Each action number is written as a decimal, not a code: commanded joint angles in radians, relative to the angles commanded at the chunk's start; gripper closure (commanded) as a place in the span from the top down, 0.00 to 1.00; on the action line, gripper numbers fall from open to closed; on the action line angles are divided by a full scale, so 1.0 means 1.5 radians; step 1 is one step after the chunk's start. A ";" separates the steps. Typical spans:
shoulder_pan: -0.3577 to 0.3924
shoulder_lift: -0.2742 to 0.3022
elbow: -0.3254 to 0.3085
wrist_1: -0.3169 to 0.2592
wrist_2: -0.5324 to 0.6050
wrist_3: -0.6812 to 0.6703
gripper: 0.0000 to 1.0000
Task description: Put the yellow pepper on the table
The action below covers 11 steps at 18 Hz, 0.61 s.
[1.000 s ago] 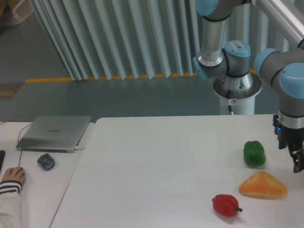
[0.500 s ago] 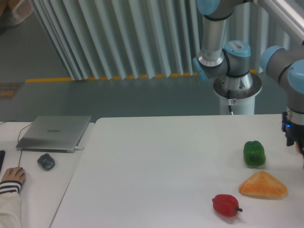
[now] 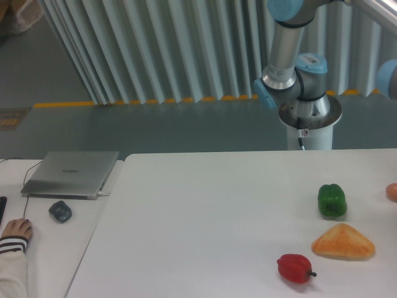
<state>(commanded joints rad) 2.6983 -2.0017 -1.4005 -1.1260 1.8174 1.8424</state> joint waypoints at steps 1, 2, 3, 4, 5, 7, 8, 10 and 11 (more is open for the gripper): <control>0.000 -0.002 -0.004 0.000 0.007 0.000 1.00; 0.002 -0.001 -0.008 0.000 0.021 -0.004 1.00; 0.006 -0.002 -0.010 0.000 0.023 -0.004 1.00; 0.010 -0.001 -0.014 -0.001 0.025 -0.013 1.00; 0.013 0.000 -0.024 0.000 0.023 -0.040 1.00; 0.031 0.002 -0.043 0.000 0.012 -0.132 1.00; 0.039 -0.001 -0.045 0.001 0.002 -0.166 1.00; 0.056 -0.004 -0.044 0.004 -0.063 -0.263 1.00; 0.061 -0.008 -0.040 0.004 -0.082 -0.289 1.00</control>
<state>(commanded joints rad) 2.7902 -2.0141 -1.4604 -1.1198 1.6938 1.4086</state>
